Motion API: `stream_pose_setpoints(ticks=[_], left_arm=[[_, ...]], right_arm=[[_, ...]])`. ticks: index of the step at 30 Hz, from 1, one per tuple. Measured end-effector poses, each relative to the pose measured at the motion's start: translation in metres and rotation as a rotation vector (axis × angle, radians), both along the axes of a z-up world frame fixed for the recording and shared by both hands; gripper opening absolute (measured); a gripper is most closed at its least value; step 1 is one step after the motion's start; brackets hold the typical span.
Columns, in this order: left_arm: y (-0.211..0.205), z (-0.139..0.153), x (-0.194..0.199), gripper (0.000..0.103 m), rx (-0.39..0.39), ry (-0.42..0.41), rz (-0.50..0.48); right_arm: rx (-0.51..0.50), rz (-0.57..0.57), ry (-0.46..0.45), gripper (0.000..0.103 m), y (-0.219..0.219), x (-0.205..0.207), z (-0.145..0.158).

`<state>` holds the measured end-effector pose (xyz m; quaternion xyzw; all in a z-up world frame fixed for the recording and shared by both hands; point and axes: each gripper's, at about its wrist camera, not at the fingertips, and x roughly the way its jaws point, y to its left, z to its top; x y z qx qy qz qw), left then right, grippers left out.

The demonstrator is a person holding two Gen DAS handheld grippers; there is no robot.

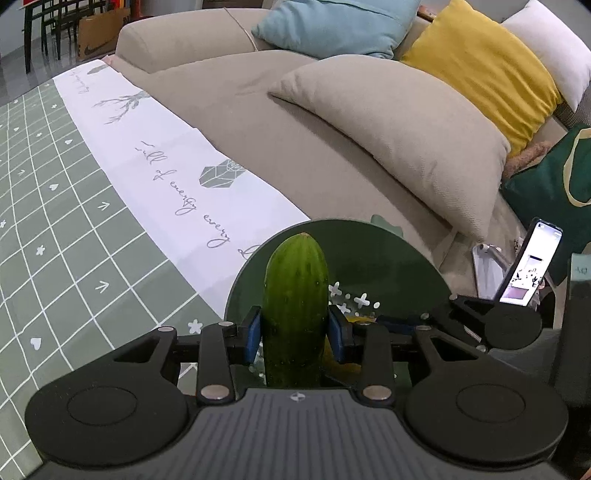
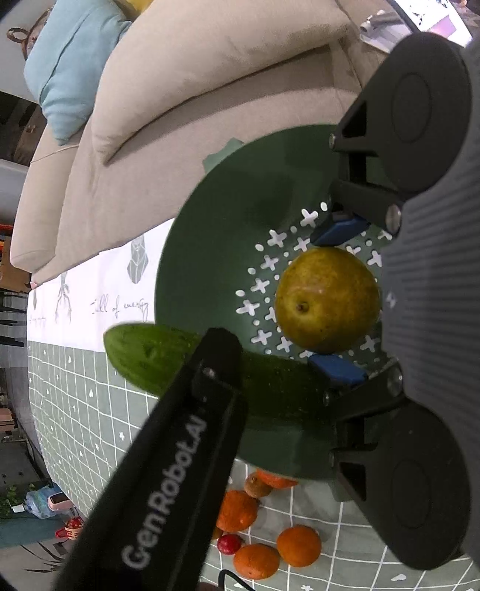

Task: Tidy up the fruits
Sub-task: 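Carry the cucumber into the green colander with the left tool while the right drops the pear, then withdraw both open tools from the colander toward the fruits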

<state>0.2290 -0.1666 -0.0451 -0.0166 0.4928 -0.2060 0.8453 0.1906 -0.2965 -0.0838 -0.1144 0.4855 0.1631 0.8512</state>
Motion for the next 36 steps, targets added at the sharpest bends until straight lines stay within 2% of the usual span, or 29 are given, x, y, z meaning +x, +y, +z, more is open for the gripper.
stream_pose_setpoints(ticks=[7,10,14,16,19,25,31,36], left_arm=[[-0.002,-0.004,0.006,0.043,0.03,0.009,0.005],[-0.003,-0.004,0.003,0.053,0.041,0.011,-0.023],[-0.003,0.001,-0.005,0.055,0.063,-0.002,-0.035],[0.001,0.008,-0.011,0.056,0.058,-0.015,-0.038],[0.007,0.021,-0.023,0.056,0.051,-0.042,-0.043],[0.026,0.052,-0.049,0.057,0.067,-0.125,-0.033],[0.053,0.079,-0.078,0.057,0.082,-0.186,-0.001],[0.083,0.089,-0.101,0.057,0.098,-0.221,0.04]], right_arm=[[0.0,-0.002,0.007,0.061,0.0,-0.001,0.004],[-0.019,-0.001,-0.013,0.062,0.003,-0.004,0.008],[-0.053,0.006,-0.028,0.062,0.008,-0.007,0.017],[-0.064,0.001,-0.036,0.063,0.009,-0.01,0.022],[-0.088,-0.017,-0.068,0.07,0.013,-0.017,0.032],[-0.084,-0.046,-0.138,0.071,0.026,-0.039,0.061],[-0.022,-0.079,-0.183,0.075,0.043,-0.062,0.085],[0.042,-0.095,-0.208,0.076,0.067,-0.08,0.096]])
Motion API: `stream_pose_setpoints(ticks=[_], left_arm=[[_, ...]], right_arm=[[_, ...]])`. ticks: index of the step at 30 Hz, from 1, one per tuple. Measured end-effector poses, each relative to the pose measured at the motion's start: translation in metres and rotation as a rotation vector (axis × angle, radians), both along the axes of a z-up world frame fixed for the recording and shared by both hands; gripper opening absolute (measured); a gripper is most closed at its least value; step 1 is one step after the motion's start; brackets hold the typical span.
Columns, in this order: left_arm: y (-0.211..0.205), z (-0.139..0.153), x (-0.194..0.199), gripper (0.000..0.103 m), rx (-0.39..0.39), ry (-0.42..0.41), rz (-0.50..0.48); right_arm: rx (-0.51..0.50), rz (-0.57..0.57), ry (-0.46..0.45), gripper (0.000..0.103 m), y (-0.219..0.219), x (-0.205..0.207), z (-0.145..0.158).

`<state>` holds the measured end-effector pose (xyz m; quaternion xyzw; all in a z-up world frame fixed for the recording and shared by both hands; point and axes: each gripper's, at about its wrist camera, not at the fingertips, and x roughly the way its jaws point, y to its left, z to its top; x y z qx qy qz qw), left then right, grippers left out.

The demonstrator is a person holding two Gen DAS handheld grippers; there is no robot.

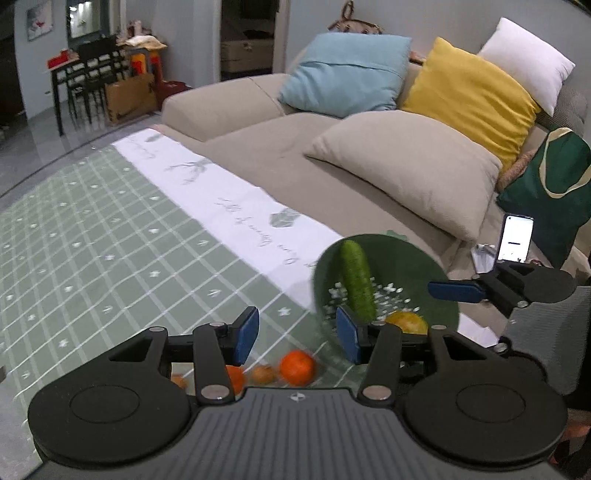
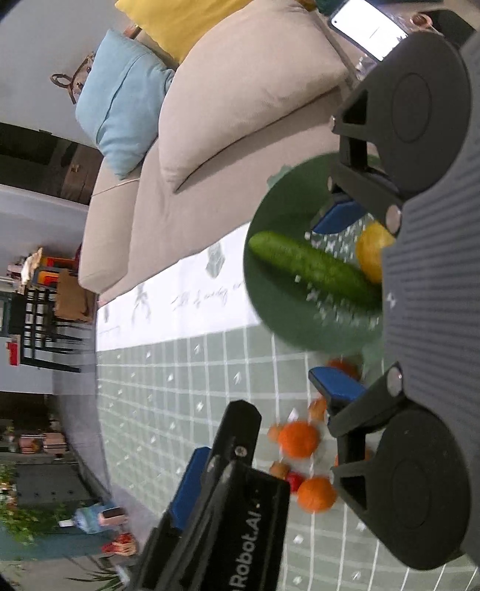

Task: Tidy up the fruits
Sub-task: 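Withdraw both open tools from the colander toward the fruits, then grasp a large orange with the left tool while the right grasps another orange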

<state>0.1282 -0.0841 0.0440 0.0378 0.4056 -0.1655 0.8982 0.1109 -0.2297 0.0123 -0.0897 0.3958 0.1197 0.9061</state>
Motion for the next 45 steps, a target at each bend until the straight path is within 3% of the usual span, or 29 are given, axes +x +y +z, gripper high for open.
stream_pose_setpoints(ticks=[7,15,19,23,35,45], left_arm=[[0.046,-0.008,-0.027,0.057,0.0,-0.011,0.081],[0.091,-0.042,-0.046,0.057,-0.042,0.059,0.175],[0.104,-0.063,-0.05,0.057,-0.043,0.104,0.201],[0.11,-0.079,-0.049,0.057,-0.064,0.145,0.215],[0.111,-0.113,-0.022,0.057,-0.086,0.217,0.238],[0.111,-0.131,-0.002,0.057,-0.088,0.266,0.242]], right_arm=[[0.124,-0.04,-0.007,0.077,0.031,-0.028,0.003],[0.193,-0.091,-0.001,0.079,0.059,-0.059,-0.02],[0.153,-0.073,0.026,0.063,0.07,-0.068,-0.043],[0.139,-0.065,0.073,0.05,0.073,-0.063,-0.061],[0.196,-0.028,0.136,0.05,0.086,-0.039,-0.086],[0.174,0.042,0.159,0.048,0.106,-0.019,-0.104]])
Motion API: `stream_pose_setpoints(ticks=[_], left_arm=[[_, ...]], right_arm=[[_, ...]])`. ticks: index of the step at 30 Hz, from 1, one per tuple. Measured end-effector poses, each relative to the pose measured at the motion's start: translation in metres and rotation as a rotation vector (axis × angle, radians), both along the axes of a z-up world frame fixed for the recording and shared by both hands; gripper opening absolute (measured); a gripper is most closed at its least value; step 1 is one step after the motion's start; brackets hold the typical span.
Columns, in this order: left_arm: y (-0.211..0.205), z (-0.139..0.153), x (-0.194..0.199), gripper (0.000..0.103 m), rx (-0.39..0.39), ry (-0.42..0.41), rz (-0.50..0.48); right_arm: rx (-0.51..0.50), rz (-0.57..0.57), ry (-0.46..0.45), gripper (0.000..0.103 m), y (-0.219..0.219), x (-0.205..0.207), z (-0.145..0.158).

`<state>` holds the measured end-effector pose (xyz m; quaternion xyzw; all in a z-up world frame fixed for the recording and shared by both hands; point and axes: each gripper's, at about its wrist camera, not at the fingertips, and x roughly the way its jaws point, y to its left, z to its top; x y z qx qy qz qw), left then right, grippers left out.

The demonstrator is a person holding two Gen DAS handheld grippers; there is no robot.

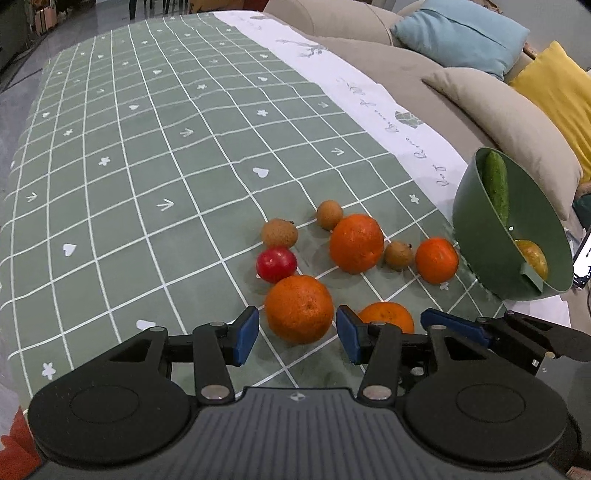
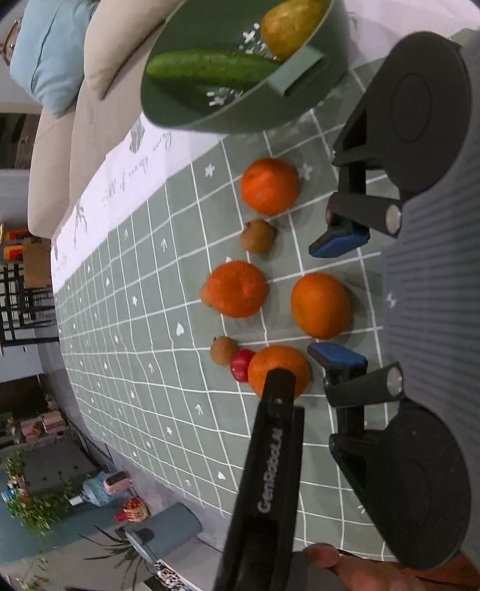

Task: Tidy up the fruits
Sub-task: 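Grasp a large orange with the left tool while the right grasps another orange, then lower the orange into the colander with the left tool while the right releases its orange there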

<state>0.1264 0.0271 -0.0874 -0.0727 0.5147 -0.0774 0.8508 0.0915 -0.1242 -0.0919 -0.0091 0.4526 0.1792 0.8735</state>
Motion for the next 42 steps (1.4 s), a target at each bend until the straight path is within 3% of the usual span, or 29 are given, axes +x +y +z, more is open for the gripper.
stream_pose_setpoints(ticks=[6,9,11,17,29,42], left_arm=[[-0.001,-0.01,0.007,0.057,-0.007,0.02,0.001],[-0.001,-0.011,0.009,0.057,-0.016,0.021,0.002],[-0.001,-0.011,0.009,0.049,-0.029,0.016,-0.003],[-0.001,-0.007,0.005,0.047,-0.024,0.018,0.008],[-0.006,0.041,-0.02,0.046,-0.086,-0.059,-0.005],[-0.066,0.088,-0.018,0.046,-0.146,-0.123,-0.132]], right_arm=[[-0.001,0.009,0.011,0.048,0.003,0.005,-0.007],[-0.003,0.018,0.02,0.043,0.005,0.006,-0.009],[-0.001,0.023,0.019,0.041,0.006,0.006,-0.01],[-0.009,0.03,0.016,0.04,0.005,0.003,-0.007],[-0.019,0.018,-0.046,0.04,-0.017,-0.017,0.031],[-0.02,-0.041,-0.108,0.04,-0.081,-0.023,0.075]])
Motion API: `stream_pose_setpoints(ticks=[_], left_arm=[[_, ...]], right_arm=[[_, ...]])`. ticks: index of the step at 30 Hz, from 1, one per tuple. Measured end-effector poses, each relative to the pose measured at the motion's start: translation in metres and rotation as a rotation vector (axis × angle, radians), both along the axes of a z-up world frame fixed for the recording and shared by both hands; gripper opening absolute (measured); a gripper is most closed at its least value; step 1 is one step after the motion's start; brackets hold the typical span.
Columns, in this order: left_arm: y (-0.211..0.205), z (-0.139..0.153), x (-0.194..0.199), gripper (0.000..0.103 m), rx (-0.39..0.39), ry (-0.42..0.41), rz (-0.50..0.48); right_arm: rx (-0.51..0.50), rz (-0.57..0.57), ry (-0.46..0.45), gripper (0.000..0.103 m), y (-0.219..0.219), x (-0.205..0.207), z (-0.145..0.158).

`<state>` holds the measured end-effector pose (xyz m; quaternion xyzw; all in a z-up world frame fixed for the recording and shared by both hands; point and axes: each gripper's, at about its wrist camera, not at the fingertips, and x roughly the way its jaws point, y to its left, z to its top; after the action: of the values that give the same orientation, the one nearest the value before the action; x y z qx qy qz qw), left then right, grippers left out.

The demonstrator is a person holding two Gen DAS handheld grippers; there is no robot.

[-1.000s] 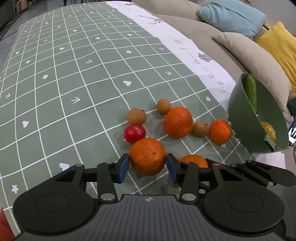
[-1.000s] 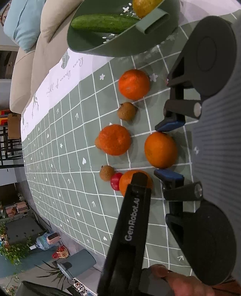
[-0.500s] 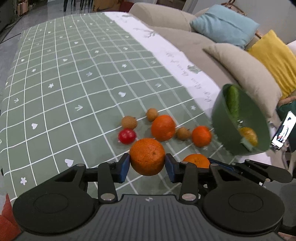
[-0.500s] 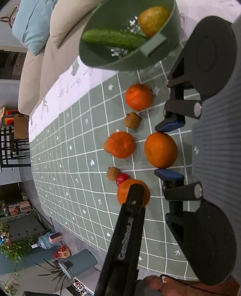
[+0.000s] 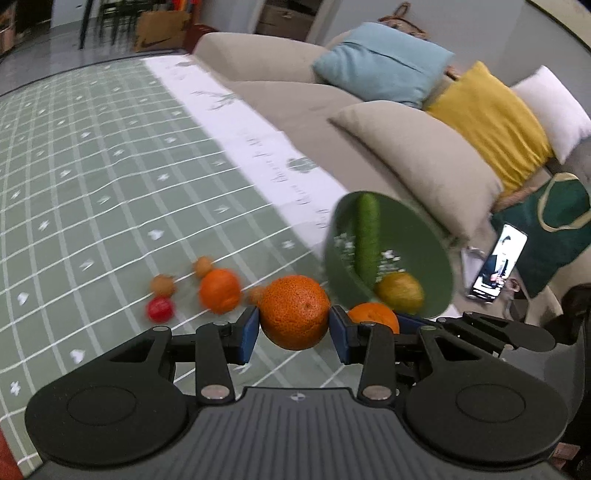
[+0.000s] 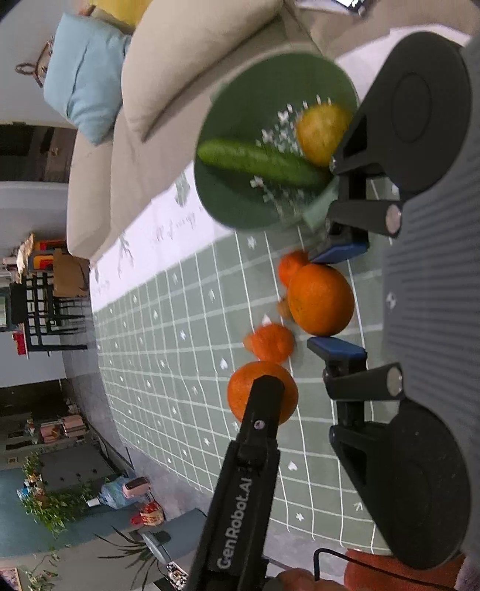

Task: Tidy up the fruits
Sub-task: 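Lower the orange into the colander with the left tool while the right releases its orange there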

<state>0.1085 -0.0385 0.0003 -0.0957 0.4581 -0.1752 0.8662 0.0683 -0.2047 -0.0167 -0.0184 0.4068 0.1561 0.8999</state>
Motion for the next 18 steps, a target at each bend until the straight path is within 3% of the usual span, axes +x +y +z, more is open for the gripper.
stream_pose_setpoints(ticks=[9,18], left_arm=[[-0.06,0.011,0.031,0.046,-0.001,-0.003,-0.124],[-0.111,-0.003,0.061,0.046,0.109,0.019,-0.229]], right_arm=[[-0.079,-0.05,-0.04,0.04,-0.051,0.013,0.014],[-0.135,-0.103,-0.038,0.04,-0.09,0.043,0.007]])
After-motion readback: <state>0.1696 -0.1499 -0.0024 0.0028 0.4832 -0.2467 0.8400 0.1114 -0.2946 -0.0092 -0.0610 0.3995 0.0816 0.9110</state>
